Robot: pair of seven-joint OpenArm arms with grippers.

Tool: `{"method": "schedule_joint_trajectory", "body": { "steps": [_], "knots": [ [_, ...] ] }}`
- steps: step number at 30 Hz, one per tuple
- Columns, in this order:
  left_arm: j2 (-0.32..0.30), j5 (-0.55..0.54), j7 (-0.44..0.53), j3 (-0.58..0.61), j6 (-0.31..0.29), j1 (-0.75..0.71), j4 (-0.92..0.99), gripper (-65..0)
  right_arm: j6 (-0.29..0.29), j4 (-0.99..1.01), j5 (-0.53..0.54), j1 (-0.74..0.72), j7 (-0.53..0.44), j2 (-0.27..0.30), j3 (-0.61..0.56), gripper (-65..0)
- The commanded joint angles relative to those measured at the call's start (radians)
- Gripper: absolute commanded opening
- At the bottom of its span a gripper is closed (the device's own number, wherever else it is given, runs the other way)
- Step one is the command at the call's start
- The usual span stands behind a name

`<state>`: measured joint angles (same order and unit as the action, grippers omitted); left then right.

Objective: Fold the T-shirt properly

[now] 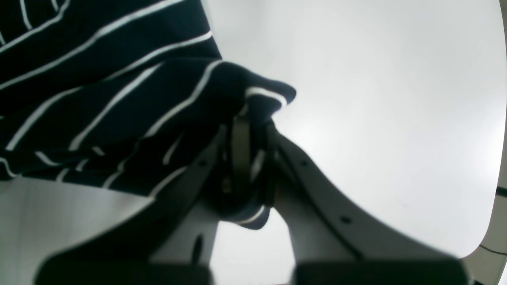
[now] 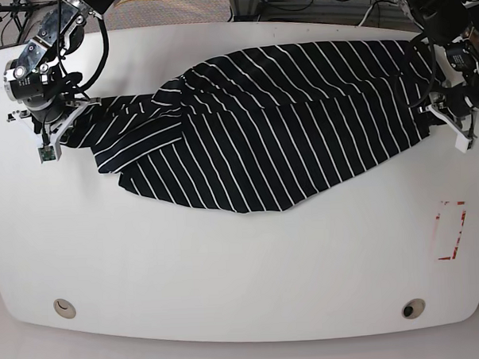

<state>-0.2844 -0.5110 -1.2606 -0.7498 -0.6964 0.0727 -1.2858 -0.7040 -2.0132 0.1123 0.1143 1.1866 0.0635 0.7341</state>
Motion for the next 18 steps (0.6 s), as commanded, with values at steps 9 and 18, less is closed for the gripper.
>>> {"method": "schedule_joint_trajectory", "body": {
  "steps": [9,18],
  "knots": [
    [-0.017,-0.03,-0.083,-0.073,0.034,0.112,-0.226,-61.1,0.006,-0.016,0.008,-0.032,-0.018,0.012,0.003,-65.0],
    [-0.02,-0.03,-0.136,-0.141,0.09,0.289,-0.254,-61.0,0.006,-0.011,0.002,-0.095,-0.018,0.019,0.002,-65.0]
  ]
}}
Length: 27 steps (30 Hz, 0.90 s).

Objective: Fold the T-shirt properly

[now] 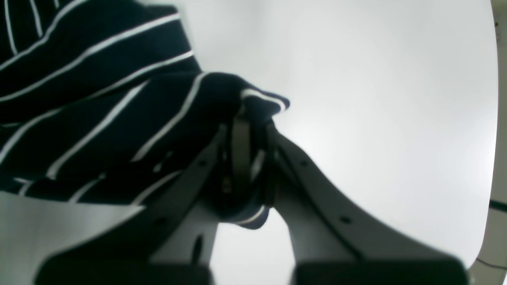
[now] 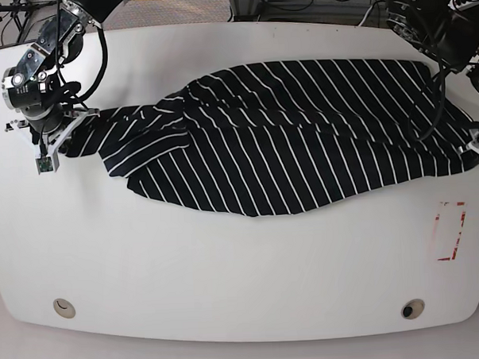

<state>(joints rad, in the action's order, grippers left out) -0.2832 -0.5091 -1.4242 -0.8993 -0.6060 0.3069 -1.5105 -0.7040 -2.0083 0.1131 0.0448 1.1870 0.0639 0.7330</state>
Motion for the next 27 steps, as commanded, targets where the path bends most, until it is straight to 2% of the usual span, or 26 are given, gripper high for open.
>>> {"method": "schedule_joint_trajectory", "body": {
  "steps": [1,8,15,20,23,27],
  "knots": [
    [-0.021,-0.032,0.028,0.009,0.001,0.067,-0.034,-61.0,0.006,-0.016,0.001,-0.038,-0.019,0.021,0.003,-65.0],
    [-0.023,-0.024,0.028,0.095,0.001,0.189,-0.085,-61.0,0.006,-0.006,0.001,-0.158,-0.019,0.073,-0.005,-65.0],
    [-0.015,-0.016,0.028,0.168,0.002,0.344,-0.123,-61.0,0.006,0.013,0.0,-0.334,-0.019,0.155,-0.108,-65.0],
    [-0.003,0.071,0.028,0.207,0.002,0.492,-0.123,-61.0,0.006,0.033,0.0,-0.484,-0.014,0.198,-0.174,-65.0],
    [0.023,0.126,0.028,0.21,0.002,0.581,-0.118,-61.0,0.006,0.07,0.0,-0.583,-0.014,0.244,-0.201,-65.0],
    [0.025,0.195,0.03,0.214,0.002,0.691,-0.114,-61.0,0.006,0.152,0.0,-0.718,-0.014,0.305,-0.227,-65.0]
  ]
}}
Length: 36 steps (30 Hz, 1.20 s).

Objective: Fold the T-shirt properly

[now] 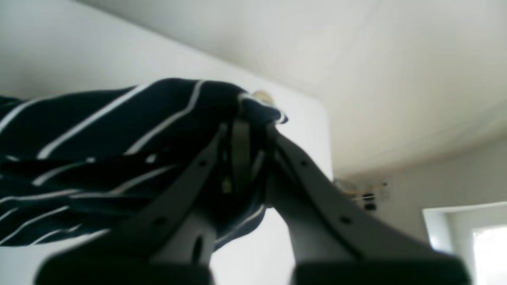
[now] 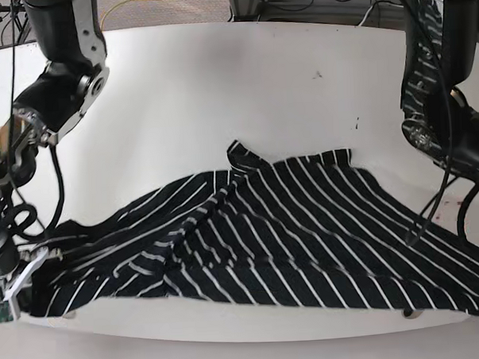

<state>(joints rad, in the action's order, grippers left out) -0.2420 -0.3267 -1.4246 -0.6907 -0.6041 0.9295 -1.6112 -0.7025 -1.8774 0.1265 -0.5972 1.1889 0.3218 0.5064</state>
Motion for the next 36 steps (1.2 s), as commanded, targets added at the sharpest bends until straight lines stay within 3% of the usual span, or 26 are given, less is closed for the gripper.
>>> {"method": "schedule_joint_trajectory", "body": {
  "steps": [1,10,17,24,36],
  "knots": [
    [-0.016,0.024,0.035,0.006,0.0,0.089,-0.013,-60.8,0.004,0.039,-0.014,-0.103,-0.016,0.058,-0.004,-65.0],
    [-0.016,0.051,0.046,-0.002,0.0,0.193,0.09,-60.8,0.004,0.226,-0.008,-0.344,-0.016,0.158,-0.01,-65.0],
    [-0.015,0.05,0.048,-0.002,0.0,0.171,0.094,-60.8,0.004,0.223,-0.004,-0.352,-0.014,0.173,-0.01,-65.0],
    [-0.012,0.045,0.049,-0.002,-0.006,0.058,0.096,-60.8,0.004,0.12,-0.004,-0.215,-0.014,0.165,0.001,-64.8],
    [-0.013,-0.107,0.049,-0.07,-0.006,-0.27,0.091,-60.8,0.004,-0.098,-0.004,0.162,-0.014,0.012,0.146,-64.8]
  ]
}}
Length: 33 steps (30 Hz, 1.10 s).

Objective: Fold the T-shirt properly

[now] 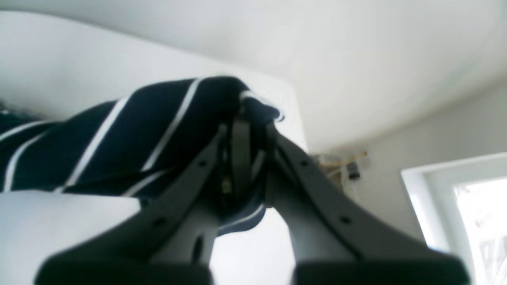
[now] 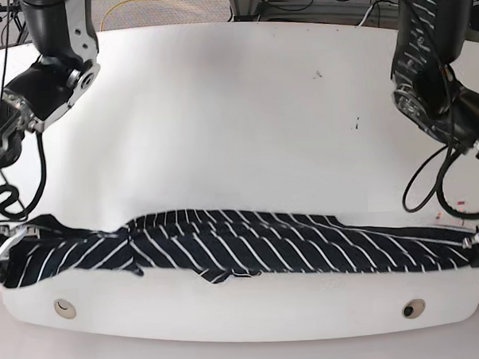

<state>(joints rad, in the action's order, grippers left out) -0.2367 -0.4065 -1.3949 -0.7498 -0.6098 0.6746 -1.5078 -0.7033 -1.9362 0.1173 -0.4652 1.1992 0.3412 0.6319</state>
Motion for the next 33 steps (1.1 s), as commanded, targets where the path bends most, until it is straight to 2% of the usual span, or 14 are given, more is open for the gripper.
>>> {"method": "schedule_joint_trajectory", "body": {
  "steps": [1,7,15,23,33],
  "knots": [
    [-0.02,-0.035,0.019,-0.018,0.0,-0.042,-0.01,-60.8,0.005,-0.049,0.005,0.056,-0.025,-0.021,0.032,-64.8],
    [-0.023,-0.095,0.019,-0.047,0.0,-0.241,-0.015,-60.8,0.005,-0.078,0.005,0.236,-0.025,-0.127,0.113,-64.8],
    [-0.071,-0.173,0.027,-0.046,-0.002,-0.453,-0.009,-60.8,0.005,-0.081,0.005,0.434,-0.031,-0.218,0.141,-64.8],
    [-0.099,-0.187,0.118,-0.024,-0.002,-0.593,-0.006,-60.8,0.005,-0.079,0.003,0.532,-0.032,-0.256,0.141,-64.8],
    [-0.129,-0.191,0.131,0.009,-0.002,-0.643,-0.006,-60.8,0.005,-0.079,0.003,0.573,-0.032,-0.264,0.138,-64.8]
  ]
}}
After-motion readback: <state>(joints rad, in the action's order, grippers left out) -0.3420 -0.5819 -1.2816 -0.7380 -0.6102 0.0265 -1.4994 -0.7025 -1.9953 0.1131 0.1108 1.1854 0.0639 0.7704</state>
